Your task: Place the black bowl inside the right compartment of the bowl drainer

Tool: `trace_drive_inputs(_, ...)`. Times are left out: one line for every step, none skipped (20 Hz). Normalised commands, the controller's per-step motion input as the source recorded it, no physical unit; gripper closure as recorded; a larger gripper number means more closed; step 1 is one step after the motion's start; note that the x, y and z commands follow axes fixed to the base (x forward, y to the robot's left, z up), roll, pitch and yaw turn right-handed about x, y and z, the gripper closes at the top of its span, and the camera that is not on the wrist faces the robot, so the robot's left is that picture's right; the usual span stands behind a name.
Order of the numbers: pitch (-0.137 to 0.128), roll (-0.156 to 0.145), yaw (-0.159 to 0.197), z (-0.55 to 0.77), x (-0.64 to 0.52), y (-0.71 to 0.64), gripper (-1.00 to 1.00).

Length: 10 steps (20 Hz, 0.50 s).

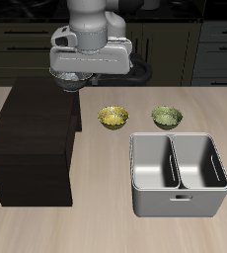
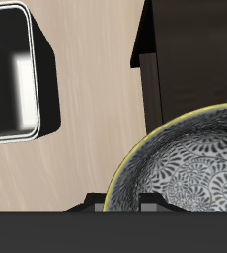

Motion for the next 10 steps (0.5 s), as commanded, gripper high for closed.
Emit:
trace_drive_inputs(-0.026,0.006,-0.001,0.22,0.09,0.27,1.00)
trace_drive_inputs(-0.043,0.071,0.018,0.19,0.05,0.47,1.00)
trace_drive_inputs(-0.004,0.047,0.008,0.13,0.08,0.30,1.00)
trace_drive_inputs(-0.013,0.057,-0.002,0.14,0.10,0.38,1.00)
trace_drive_inputs(-0.041,0.078,0.042,0.14,0.16,0.50,1.00)
trace_drive_inputs(0.000,0.000,0.000,-0.01,0.00,-0.09,1.00)
trace_drive_inputs(-0.036,0.027,0.007,0.15,0.16,0.37,1.00)
trace_drive_inputs(-0.018,0.022,0.002,0.06,0.10,0.15,1.00)
trace_drive_inputs(0.037,0.059,-0.036,0.06,0.29,0.41,1.00)
trace_drive_inputs(-0.021,0.049,0.013,0.10,0.19,0.58,1.00)
